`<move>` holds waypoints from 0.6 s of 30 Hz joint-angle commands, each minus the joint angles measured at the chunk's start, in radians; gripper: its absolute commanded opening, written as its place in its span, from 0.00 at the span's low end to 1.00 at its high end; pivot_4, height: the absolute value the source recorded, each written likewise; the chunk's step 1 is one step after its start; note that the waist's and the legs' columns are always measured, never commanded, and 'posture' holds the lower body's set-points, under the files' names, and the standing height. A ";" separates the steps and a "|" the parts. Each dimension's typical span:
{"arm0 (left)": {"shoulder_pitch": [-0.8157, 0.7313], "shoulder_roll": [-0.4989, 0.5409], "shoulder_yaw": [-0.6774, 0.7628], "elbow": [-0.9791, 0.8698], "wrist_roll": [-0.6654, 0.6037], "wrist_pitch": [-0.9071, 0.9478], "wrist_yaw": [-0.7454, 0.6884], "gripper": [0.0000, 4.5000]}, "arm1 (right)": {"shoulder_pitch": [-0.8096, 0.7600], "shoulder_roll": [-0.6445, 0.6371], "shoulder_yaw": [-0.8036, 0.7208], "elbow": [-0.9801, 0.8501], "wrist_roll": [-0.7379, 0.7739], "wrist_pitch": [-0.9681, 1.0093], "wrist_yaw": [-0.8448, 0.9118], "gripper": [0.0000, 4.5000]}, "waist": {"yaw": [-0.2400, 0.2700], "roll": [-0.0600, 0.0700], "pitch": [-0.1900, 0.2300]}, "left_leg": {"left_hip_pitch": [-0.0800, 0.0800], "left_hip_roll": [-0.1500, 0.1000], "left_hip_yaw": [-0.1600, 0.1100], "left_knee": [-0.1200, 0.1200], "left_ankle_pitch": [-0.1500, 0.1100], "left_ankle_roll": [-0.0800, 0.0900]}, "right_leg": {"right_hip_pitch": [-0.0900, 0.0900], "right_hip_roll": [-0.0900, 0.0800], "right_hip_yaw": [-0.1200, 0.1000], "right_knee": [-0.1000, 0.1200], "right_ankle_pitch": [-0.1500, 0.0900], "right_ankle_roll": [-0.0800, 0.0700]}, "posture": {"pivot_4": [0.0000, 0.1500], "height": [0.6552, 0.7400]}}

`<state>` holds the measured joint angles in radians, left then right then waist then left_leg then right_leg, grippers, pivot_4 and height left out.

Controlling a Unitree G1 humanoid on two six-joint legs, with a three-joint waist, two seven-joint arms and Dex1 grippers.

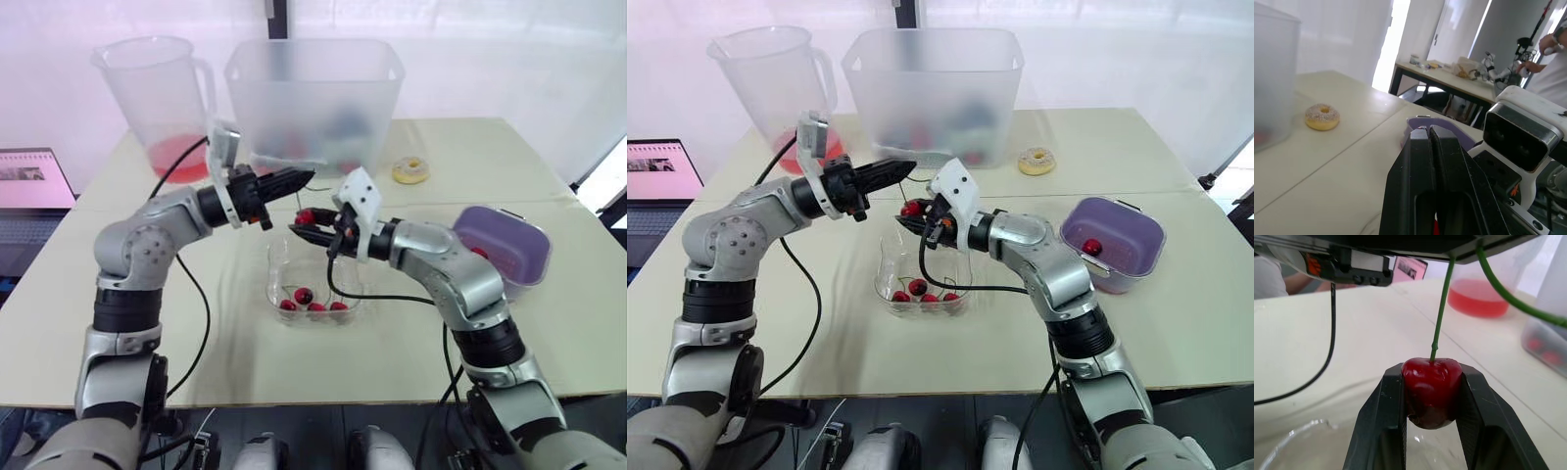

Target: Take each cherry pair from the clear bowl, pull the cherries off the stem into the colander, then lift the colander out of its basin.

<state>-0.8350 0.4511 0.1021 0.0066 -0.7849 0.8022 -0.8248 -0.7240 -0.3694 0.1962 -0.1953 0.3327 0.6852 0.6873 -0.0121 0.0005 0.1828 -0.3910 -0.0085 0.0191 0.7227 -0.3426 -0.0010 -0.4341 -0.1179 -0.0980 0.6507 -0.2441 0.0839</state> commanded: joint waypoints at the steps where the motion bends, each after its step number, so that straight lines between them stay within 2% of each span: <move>1: -0.040 0.010 0.050 -0.022 -0.013 -0.038 -0.006 0.00 | 0.014 -0.011 -0.007 0.005 0.005 0.037 0.003 0.19 | 0.000 0.000 0.000 | 0.000 0.000 0.000 0.000 0.000 0.000 | 0.000 0.000 0.000 0.000 0.000 0.000 | 1.00 0.39; 9: -0.040 0.003 0.052 -0.026 -0.014 -0.036 0.000 0.00 | 0.027 -0.045 -0.044 -0.022 0.024 0.076 0.011 0.19 | 0.001 0.000 0.000 | 0.000 0.000 0.000 0.000 0.000 0.000 | 0.000 0.000 0.000 0.000 0.000 0.000 | 1.00 0.39; 14: -0.028 0.006 0.064 -0.027 -0.017 -0.039 0.005 0.00 | -0.011 -0.147 -0.117 -0.058 0.075 0.089 0.081 0.19 | 0.003 0.000 0.000 | 0.000 0.000 0.000 0.000 0.000 0.000 | 0.000 0.000 0.000 -0.001 0.000 0.000 | 1.00 0.39; 18: 0.003 0.006 0.073 -0.056 -0.023 -0.034 0.018 0.00 | -0.053 -0.439 -0.191 0.083 0.031 0.014 0.263 0.19 | 0.010 0.000 0.000 | 0.000 0.000 0.000 0.000 0.000 0.000 | 0.001 0.000 0.000 -0.002 0.000 0.000 | 1.00 0.39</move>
<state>-0.8372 0.4498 0.1439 -0.0112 -0.7956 0.7773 -0.8142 -0.7440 -0.7357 0.0826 -0.1575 0.3839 0.7391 0.8860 -0.0026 0.0006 0.1829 -0.3911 -0.0093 0.0195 0.7221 -0.3429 -0.0003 -0.4335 -0.1186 -0.0978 0.6488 -0.2441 0.0839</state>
